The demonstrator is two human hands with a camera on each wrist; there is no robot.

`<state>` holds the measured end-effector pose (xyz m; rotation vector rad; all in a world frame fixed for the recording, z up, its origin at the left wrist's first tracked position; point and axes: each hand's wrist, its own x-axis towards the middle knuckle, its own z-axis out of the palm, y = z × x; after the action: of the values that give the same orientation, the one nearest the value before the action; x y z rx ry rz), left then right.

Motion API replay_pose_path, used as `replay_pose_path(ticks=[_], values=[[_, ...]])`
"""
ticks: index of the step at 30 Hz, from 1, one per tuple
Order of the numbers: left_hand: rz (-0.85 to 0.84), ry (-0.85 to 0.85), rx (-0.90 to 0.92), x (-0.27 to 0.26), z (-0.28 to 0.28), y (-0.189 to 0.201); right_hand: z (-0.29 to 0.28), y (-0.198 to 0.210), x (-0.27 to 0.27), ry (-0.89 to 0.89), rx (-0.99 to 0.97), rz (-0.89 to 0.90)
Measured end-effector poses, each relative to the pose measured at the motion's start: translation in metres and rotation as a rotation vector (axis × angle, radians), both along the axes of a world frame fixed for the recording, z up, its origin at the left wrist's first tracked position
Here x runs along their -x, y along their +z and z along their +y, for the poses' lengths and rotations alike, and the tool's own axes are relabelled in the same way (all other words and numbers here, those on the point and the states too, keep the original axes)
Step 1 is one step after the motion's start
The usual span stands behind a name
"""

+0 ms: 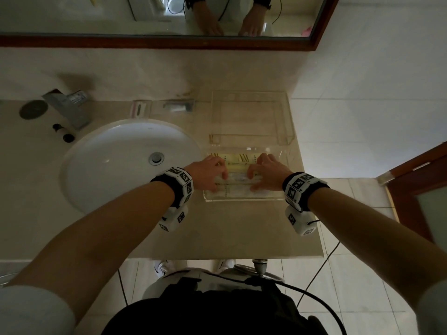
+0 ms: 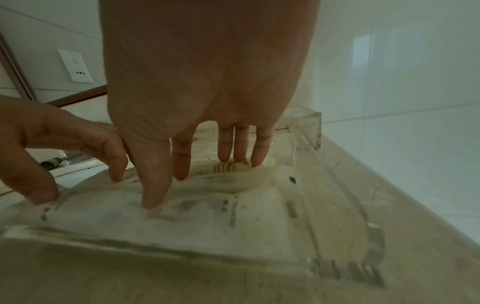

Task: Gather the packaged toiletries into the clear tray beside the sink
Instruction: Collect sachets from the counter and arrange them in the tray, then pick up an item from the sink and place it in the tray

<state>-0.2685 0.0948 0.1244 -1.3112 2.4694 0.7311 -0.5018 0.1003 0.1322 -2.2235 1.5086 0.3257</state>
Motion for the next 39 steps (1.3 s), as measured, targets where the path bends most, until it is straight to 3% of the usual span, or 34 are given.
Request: replay_pose_path(ticks=[6, 10, 27, 39], values=[[0.233, 0.195, 0.038, -0.007, -0.002, 0.007, -0.009, 0.011, -0.01, -0.077, 0.026, -0.084], [0.301, 0.287, 0.059, -0.031, -0.011, 0.015, -0.022, 0.019, -0.032, -0.11, 0.047, -0.148], [0.382, 0.631, 0.211, -0.184, -0.037, 0.023, -0.086, 0.033, -0.181, -0.069, 0.039, -0.227], [0.304, 0.707, 0.193, -0.251, -0.072, 0.008, -0.125, 0.005, -0.262, -0.11, 0.064, -0.214]])
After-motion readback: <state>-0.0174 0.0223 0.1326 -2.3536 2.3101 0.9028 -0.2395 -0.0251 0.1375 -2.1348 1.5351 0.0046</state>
